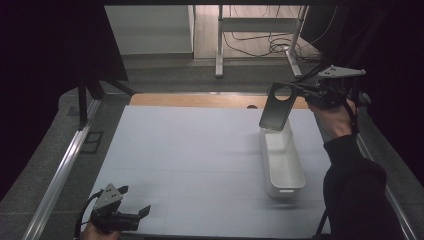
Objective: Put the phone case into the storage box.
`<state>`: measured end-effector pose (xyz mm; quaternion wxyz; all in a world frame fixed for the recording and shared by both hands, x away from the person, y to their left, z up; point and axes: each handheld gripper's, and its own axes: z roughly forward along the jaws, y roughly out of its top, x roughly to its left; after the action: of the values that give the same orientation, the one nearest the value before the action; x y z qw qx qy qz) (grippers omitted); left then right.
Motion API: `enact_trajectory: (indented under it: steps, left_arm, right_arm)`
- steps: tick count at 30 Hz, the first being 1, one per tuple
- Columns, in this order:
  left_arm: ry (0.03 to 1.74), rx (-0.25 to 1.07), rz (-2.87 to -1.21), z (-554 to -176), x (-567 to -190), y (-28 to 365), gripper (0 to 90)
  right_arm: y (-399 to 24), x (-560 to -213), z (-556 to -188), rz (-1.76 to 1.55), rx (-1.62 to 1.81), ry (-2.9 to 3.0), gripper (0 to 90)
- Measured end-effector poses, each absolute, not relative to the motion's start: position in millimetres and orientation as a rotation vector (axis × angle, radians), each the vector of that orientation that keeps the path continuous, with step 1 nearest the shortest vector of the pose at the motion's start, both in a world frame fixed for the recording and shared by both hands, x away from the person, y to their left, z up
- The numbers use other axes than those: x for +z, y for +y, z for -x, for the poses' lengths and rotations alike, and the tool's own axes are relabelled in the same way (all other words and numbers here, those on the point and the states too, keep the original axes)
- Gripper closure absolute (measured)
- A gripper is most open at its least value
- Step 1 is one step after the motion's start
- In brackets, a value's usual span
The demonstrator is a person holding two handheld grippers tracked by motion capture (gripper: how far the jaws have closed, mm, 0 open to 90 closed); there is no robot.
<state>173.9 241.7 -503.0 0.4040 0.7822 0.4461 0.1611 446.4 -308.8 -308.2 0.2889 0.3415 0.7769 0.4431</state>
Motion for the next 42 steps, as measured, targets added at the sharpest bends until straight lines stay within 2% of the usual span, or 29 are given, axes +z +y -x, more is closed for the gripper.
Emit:
enact_trajectory:
  steps: [15,42]
  left_arm:
    - [1.135,0.407,-1.971,-174.2,-503.2,241.8,0.0]
    - [1.146,0.402,-1.969,-174.5,-503.3,242.3,0.0]
  right_arm:
    - [-320.7,-313.7,-469.2,-0.913,1.121,2.071,79.2]
    - [-322.4,-359.8,-491.3,-0.850,1.078,2.117,79.3]
